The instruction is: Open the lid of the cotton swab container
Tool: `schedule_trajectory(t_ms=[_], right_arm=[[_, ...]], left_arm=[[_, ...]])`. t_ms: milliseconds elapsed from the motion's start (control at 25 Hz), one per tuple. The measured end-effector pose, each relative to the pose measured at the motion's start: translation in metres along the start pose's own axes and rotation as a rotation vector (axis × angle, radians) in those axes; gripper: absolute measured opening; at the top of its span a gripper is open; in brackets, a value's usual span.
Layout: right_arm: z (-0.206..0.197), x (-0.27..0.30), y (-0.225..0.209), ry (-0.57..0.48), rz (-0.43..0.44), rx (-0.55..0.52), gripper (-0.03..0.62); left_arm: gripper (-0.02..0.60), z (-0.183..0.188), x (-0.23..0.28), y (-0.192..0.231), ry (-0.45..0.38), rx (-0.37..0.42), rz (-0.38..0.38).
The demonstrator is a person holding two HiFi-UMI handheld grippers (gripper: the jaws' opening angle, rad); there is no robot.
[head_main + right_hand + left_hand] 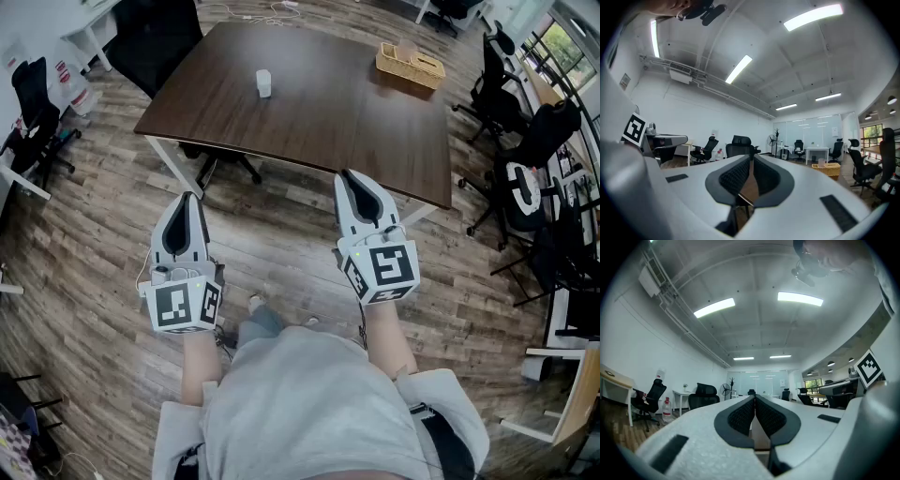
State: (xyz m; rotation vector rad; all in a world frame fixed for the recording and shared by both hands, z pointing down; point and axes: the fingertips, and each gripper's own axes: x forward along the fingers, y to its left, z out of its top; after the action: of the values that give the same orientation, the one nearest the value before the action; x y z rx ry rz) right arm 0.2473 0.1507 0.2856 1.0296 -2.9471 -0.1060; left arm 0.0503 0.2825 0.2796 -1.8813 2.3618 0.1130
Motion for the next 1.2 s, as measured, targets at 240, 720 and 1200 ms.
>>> schedule_trajectory(t_ms=[240, 720, 1200], right_arm=[[-0.003, 0.006, 0.010, 0.004, -0.004, 0.004, 0.029], [-0.004, 0.043, 0.020, -0.008, -0.045, 0.015, 0.031], [-0.007, 0.092, 0.043, -0.013, -0.069, 0.030, 0.030]], left_arm=[[0.011, -0.002, 0.001, 0.010, 0.001, -0.003, 0.000], [0.011, -0.009, 0.027, 0.044, 0.001, 0.004, -0.039], [0.011, -0.020, 0.069, 0.083, 0.000, 0.005, -0.123]])
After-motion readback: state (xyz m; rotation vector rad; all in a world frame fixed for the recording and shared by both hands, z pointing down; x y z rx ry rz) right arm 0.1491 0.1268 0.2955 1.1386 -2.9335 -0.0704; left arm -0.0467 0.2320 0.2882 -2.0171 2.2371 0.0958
